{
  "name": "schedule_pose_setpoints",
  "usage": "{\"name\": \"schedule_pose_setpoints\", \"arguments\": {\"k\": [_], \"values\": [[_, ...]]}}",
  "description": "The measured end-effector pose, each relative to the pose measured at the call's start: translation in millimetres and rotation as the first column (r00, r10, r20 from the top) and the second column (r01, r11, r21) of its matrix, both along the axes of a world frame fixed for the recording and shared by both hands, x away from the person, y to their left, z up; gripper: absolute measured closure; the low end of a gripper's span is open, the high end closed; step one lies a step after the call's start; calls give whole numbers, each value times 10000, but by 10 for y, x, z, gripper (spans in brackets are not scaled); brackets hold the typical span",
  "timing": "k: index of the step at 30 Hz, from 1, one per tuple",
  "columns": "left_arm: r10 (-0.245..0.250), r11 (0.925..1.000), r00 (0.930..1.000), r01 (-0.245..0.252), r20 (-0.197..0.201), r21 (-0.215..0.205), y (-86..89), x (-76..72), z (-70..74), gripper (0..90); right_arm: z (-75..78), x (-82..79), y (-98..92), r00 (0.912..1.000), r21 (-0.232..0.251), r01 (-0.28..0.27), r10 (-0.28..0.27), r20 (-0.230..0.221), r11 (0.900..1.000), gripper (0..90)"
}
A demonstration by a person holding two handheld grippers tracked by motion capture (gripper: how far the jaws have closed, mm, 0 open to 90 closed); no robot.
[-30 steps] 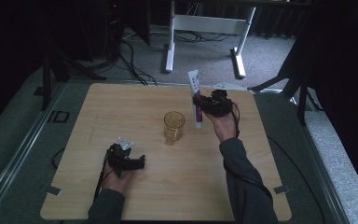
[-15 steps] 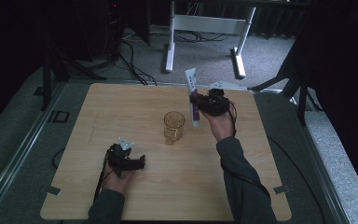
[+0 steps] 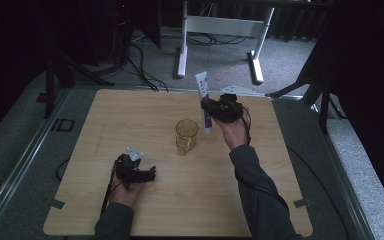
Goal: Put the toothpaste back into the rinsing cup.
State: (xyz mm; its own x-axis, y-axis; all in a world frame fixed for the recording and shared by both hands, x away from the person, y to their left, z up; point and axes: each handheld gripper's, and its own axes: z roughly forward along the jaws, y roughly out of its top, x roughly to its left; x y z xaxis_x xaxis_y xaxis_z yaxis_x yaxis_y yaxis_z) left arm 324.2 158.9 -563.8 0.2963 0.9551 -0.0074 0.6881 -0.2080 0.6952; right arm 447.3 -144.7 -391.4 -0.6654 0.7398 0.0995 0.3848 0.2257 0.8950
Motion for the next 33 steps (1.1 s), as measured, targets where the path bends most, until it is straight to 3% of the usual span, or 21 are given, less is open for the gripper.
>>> {"name": "schedule_pose_setpoints", "arguments": {"k": [16,33], "values": [[-3,10000,10000,3,-5,6,0,0,0,58,26,10,129,9999,223,-145,144,31,9996,740],[-6,10000,10000,6,-1,8,1,0,0,58,12,32,306,9998,81,-213,213,50,9997,738]]}}
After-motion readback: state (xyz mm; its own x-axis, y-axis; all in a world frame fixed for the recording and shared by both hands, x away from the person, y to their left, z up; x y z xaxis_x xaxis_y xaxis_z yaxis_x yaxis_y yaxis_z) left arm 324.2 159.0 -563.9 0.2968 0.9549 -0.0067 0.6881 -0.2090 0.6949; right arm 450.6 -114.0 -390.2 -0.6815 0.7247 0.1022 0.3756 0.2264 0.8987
